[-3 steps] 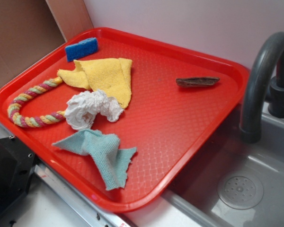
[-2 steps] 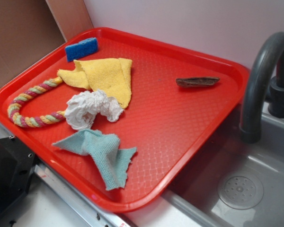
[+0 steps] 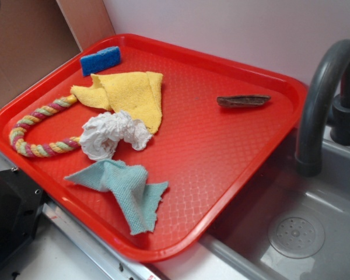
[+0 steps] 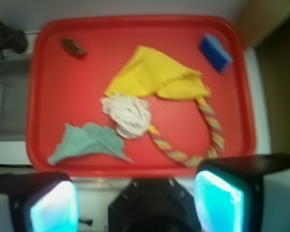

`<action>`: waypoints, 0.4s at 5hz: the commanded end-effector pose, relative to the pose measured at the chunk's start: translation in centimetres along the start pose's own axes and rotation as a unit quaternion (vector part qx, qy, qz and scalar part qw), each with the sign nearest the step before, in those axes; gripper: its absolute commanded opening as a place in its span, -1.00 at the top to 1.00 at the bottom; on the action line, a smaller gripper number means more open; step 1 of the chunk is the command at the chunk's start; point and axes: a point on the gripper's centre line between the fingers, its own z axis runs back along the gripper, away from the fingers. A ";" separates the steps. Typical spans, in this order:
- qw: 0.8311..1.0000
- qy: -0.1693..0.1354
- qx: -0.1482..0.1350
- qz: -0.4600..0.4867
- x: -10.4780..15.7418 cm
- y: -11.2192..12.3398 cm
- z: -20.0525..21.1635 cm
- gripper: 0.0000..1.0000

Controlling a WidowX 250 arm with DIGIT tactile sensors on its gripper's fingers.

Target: Grab the wood chip.

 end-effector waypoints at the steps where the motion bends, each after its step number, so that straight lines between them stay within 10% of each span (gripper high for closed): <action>1: 0.994 -0.047 0.035 -0.088 6.4 -1.5 -2.6 -1.00; 2: 0.982 -0.068 0.044 -0.169 9.0 -3.6 -4.6 -1.00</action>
